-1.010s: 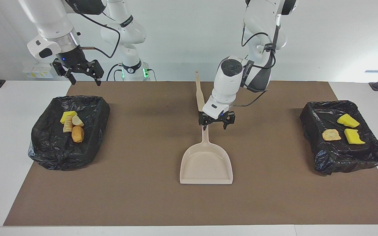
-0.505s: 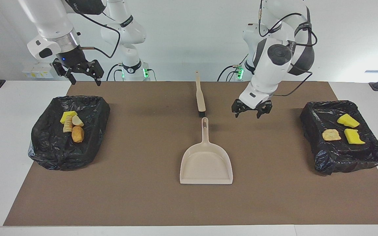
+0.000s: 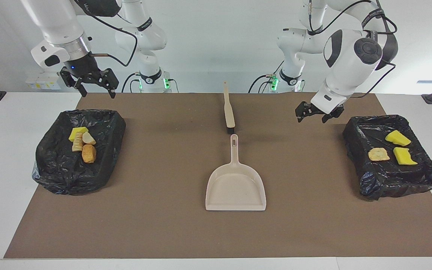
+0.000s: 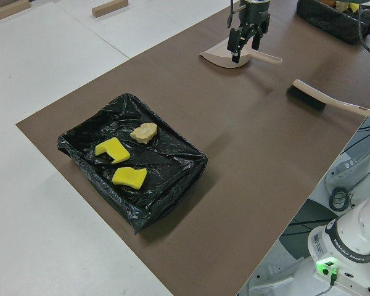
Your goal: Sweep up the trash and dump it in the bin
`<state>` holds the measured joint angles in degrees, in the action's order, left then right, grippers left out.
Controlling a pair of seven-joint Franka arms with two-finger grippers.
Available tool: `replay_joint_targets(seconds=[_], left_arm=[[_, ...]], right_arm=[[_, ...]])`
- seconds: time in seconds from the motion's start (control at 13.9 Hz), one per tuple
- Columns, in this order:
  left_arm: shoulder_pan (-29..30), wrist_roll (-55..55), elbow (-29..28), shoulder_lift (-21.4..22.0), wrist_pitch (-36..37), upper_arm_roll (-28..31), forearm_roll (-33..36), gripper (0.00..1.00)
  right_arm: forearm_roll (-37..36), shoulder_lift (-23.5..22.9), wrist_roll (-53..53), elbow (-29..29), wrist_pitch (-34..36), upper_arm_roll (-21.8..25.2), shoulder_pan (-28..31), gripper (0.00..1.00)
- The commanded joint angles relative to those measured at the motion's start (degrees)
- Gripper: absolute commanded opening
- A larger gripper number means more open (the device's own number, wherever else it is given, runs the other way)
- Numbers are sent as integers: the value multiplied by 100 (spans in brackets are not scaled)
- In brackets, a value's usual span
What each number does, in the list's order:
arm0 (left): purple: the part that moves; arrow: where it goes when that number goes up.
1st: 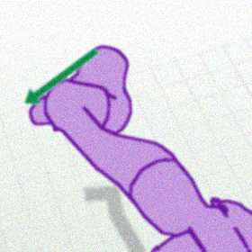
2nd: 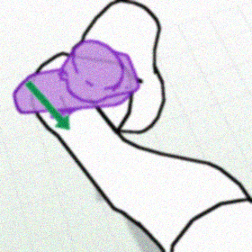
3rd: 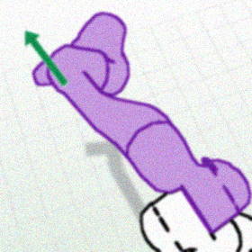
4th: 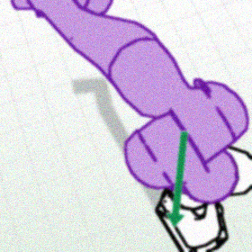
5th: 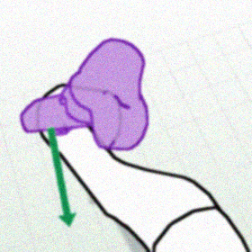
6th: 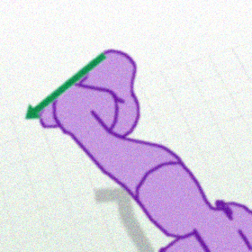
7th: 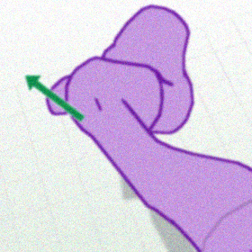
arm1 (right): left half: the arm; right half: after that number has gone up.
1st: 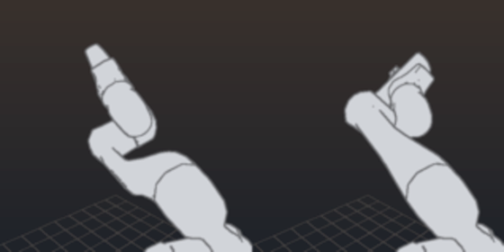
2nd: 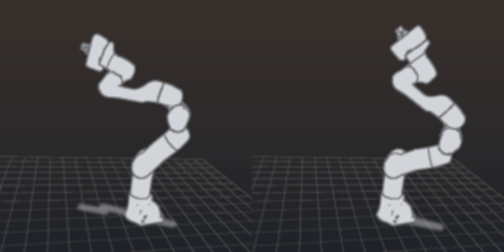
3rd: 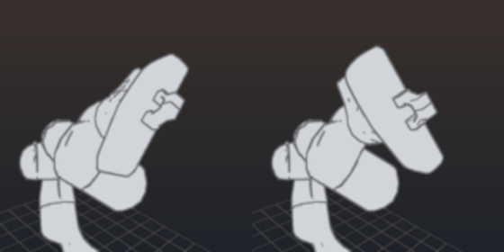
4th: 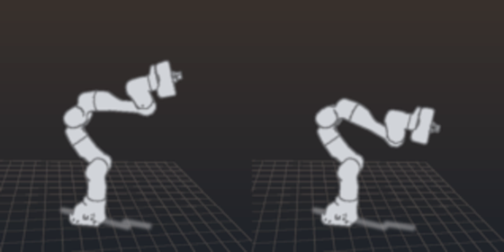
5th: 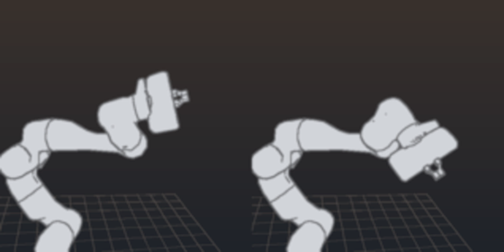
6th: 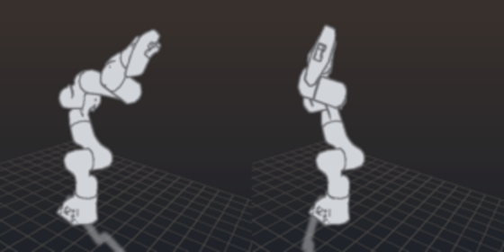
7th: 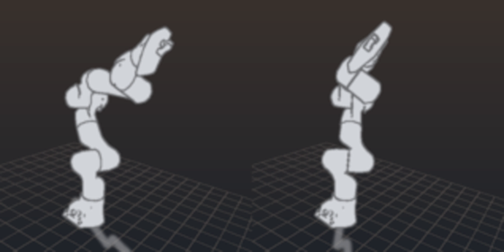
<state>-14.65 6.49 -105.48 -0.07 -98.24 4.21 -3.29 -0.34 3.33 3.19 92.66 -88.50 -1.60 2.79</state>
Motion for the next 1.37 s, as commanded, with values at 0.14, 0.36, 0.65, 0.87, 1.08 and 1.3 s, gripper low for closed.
replay_joint_targets(seconds=[0.14,0.36,0.65,0.87,1.08,1.3], left_arm=[[603,-270,-236,349,138,-60,22,100],[980,-700,-280,410,147,-60,75,100],[1245,-1089,-298,507,138,-60,83,100],[1245,-1107,-18,516,130,-43,75,100],[1237,-1071,194,630,147,-60,75,100],[1228,-1080,395,745,340,-95,83,100]], right_arm=[[113,124,94,121,0,-15,37,100],[113,124,94,121,0,-15,37,100],[113,124,94,121,0,-15,37,100],[113,124,86,121,0,-15,37,100],[113,124,86,121,0,-16,37,100],[113,115,86,121,0,-15,37,100]])
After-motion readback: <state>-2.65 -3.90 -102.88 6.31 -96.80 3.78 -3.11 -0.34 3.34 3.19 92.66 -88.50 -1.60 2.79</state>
